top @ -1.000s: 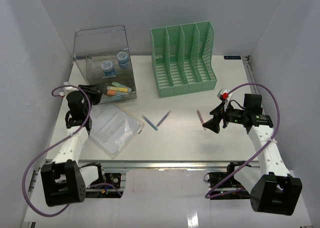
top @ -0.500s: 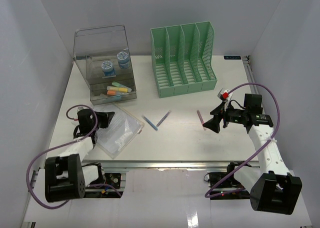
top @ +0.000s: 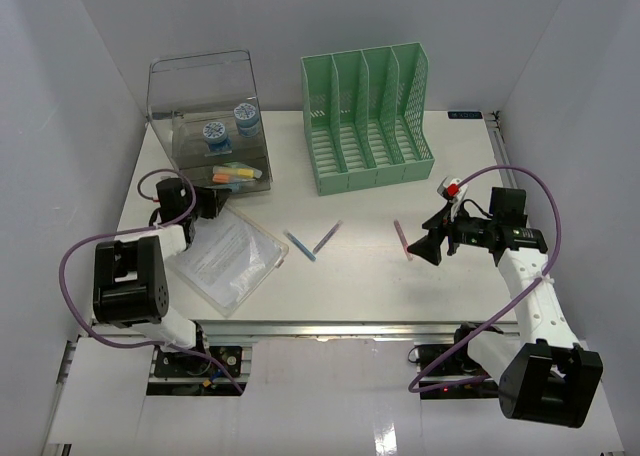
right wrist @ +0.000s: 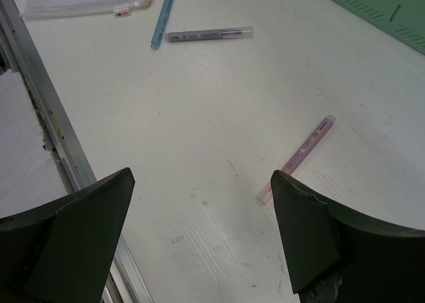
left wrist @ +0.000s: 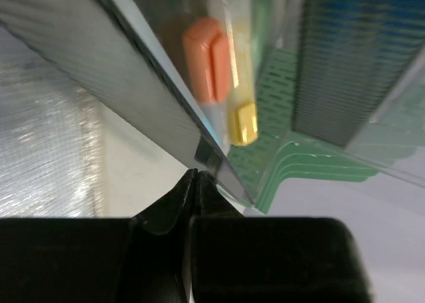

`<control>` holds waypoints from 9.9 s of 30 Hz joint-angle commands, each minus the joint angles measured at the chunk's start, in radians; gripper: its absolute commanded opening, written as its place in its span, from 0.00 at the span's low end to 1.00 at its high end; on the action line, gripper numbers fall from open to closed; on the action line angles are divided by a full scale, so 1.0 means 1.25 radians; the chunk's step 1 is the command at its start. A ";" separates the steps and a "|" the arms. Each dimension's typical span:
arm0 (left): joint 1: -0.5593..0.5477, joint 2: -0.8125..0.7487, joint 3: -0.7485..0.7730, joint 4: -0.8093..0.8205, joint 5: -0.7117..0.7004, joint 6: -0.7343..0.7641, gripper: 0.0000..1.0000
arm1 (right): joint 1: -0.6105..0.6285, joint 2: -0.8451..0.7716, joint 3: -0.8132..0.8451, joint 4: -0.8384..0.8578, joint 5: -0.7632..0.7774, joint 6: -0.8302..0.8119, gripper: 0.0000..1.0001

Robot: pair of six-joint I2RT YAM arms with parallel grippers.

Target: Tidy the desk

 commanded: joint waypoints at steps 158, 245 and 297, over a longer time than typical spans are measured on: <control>0.114 0.517 0.162 0.659 0.182 -0.080 0.18 | -0.054 0.039 -0.002 0.008 -0.014 -0.015 0.90; -0.616 0.157 0.408 -0.790 -0.416 0.169 0.62 | -0.014 -0.036 -0.091 0.222 0.275 0.222 0.96; -0.124 0.010 0.309 -0.475 -0.203 -0.164 0.29 | -0.073 -0.083 -0.095 0.200 0.220 0.195 0.97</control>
